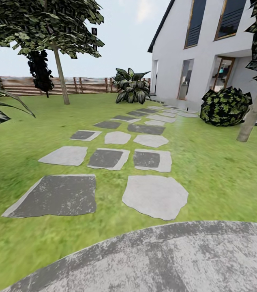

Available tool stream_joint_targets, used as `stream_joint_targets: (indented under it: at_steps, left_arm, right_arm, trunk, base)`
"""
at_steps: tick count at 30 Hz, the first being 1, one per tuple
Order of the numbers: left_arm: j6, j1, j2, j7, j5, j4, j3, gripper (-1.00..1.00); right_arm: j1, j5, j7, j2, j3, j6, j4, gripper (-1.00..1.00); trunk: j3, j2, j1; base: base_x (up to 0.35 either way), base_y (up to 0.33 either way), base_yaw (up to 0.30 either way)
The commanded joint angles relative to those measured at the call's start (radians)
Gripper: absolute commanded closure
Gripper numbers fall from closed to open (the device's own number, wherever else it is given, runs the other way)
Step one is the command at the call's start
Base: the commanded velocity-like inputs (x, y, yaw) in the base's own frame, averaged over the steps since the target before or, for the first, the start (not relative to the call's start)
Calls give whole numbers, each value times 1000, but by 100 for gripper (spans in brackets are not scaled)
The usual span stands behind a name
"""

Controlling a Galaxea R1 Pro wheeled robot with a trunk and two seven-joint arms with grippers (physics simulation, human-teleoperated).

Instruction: Pick up the pesticide atomizer in the garden and spray insectifuge to fully cover both potted plants in the garden.

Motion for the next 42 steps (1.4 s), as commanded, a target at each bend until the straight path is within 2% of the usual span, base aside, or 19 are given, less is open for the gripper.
stream_joint_targets:
  at_steps: [1, 21, 42]
  left_arm:
    - [-3, 0, 0, -1, 7, 1, -1, -100]
    - [-4, -1, 0, -1, 7, 0, -1, -100]
    - [-4, -1, 0, -1, 6, 1, -1, -100]
  right_arm:
    - [0, 1, 1, -1, 0, -3, 1, -100]
    - [0, 1, 0, -4, -1, -4, 1, -100]
    - [0, 1, 0, -3, 0, -4, 1, -100]
  trunk:
    - [-1, 0, 0]
    - [-1, 0, 0]
    - [-1, 0, 0]
  base:
    - [340, 0, 0]
    - [339, -2, 0]
    - [339, -77, 0]
